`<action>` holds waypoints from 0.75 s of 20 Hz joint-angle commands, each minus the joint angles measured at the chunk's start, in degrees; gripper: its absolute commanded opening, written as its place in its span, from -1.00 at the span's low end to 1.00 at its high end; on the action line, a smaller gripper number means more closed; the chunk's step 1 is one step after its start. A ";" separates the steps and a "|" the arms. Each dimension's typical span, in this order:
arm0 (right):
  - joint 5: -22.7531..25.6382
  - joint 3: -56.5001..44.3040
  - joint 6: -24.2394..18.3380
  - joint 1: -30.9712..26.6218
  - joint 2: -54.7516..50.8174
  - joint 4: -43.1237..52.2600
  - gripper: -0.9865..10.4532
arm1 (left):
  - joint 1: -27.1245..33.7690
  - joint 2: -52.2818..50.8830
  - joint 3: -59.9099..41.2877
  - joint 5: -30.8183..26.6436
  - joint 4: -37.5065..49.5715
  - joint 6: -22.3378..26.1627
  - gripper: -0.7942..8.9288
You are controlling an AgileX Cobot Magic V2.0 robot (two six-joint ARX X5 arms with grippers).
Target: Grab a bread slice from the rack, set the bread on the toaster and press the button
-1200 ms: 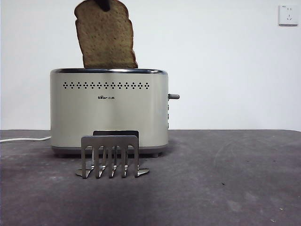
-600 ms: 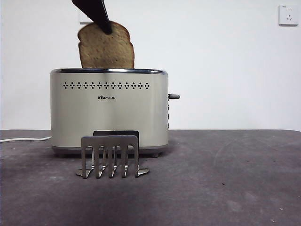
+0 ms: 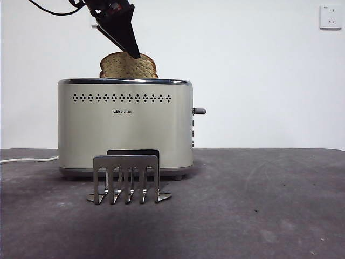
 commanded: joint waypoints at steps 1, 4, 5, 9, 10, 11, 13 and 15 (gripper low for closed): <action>-0.13 -0.04 2.21 0.15 2.58 4.87 -0.85 | 0.13 -1.97 -0.22 0.28 0.33 -4.79 -0.17; -5.20 -0.04 5.40 0.15 7.58 14.10 -0.85 | 0.13 -5.75 -0.22 0.35 -0.04 -10.12 -0.17; -8.83 -0.04 7.17 0.15 9.75 18.08 -0.85 | 0.13 -7.28 -0.22 0.39 -0.39 -12.46 -0.17; -13.75 -0.02 17.18 0.31 19.71 35.89 -0.85 | 0.13 -14.51 -0.22 0.61 -2.86 -21.97 -0.17; -14.08 0.02 19.30 0.46 22.45 40.02 -0.85 | 0.13 -16.26 -0.22 0.83 -3.52 -22.97 -0.17; -15.56 0.22 21.49 0.48 25.05 43.54 -0.85 | 0.13 -17.97 -0.22 0.79 -4.11 -24.26 -0.17; -18.21 1.64 25.86 0.48 31.43 49.72 -0.85 | 0.13 -21.31 -0.22 0.81 -4.66 -27.06 -0.17; -18.03 3.50 26.53 0.57 35.17 50.90 -0.85 | 0.13 -23.10 -0.22 0.81 -4.87 -28.15 -0.17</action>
